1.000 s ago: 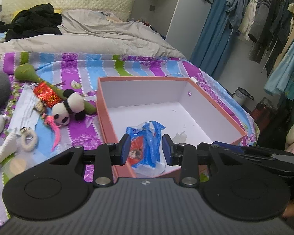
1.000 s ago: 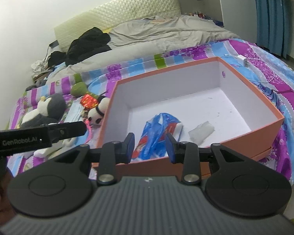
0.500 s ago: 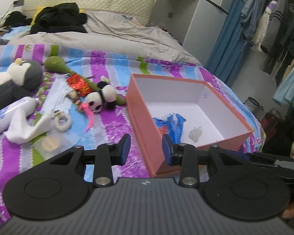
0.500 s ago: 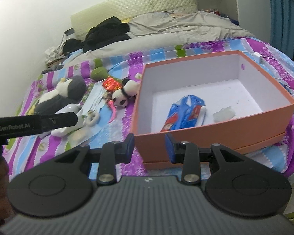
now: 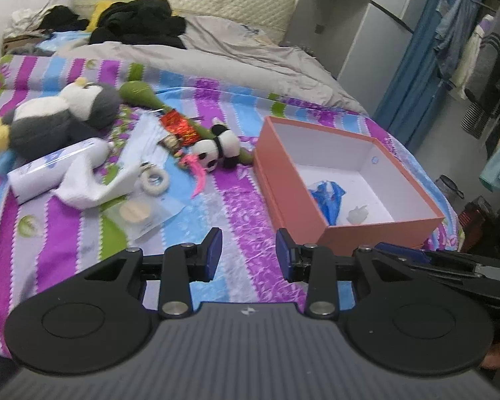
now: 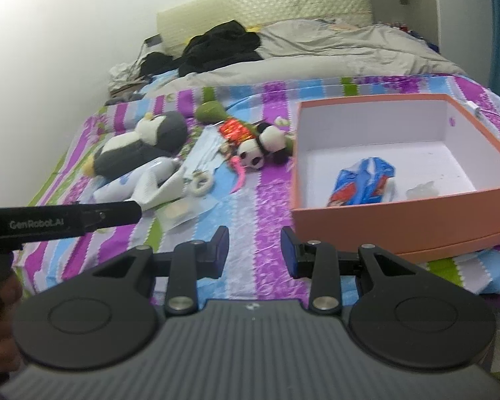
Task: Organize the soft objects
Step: 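Withdraw both tools from the box back toward the pile, then grasp the white textured cloth with left tool while right tool grasps the beige pad packet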
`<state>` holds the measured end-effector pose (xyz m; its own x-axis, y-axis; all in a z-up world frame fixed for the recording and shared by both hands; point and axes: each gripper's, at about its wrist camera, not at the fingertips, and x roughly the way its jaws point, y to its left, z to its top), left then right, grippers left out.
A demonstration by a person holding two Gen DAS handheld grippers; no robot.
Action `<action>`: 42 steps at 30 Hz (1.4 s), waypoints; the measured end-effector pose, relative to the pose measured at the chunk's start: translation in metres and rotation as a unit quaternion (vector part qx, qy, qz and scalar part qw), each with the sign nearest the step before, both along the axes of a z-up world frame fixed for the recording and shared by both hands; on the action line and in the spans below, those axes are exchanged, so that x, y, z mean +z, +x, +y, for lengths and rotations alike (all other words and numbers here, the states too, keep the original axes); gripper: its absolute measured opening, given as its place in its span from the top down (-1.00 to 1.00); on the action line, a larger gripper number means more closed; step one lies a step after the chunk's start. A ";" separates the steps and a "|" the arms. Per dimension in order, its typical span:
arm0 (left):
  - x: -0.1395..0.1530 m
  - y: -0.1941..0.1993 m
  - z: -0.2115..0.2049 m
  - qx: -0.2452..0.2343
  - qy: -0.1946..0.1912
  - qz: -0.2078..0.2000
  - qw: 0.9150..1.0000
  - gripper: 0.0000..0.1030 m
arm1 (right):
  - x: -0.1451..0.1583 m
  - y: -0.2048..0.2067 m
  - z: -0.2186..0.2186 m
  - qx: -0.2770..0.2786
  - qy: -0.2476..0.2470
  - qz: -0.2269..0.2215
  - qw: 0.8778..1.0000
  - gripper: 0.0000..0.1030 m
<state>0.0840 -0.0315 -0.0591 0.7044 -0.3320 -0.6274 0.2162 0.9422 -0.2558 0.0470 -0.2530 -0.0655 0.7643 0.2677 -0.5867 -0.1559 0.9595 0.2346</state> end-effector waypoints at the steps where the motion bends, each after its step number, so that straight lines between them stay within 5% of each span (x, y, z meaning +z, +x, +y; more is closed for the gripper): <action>1: -0.001 -0.003 0.004 0.005 0.001 0.000 1.000 0.21 | 0.000 0.000 0.003 0.003 0.000 0.001 1.000 0.28; 14: -0.023 -0.018 0.046 0.057 0.002 0.023 0.998 0.16 | -0.022 0.000 0.043 0.056 -0.002 0.028 0.998 0.27; 42: -0.086 0.084 0.110 0.146 -0.004 0.034 0.989 -0.08 | -0.068 0.097 0.090 0.108 -0.033 0.069 0.991 0.27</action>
<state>0.1682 0.0784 -0.1451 0.7267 -0.1248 -0.6755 -0.0839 0.9599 -0.2675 0.1438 -0.1627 -0.1336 0.6053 0.3732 -0.7031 -0.3298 0.9215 0.2051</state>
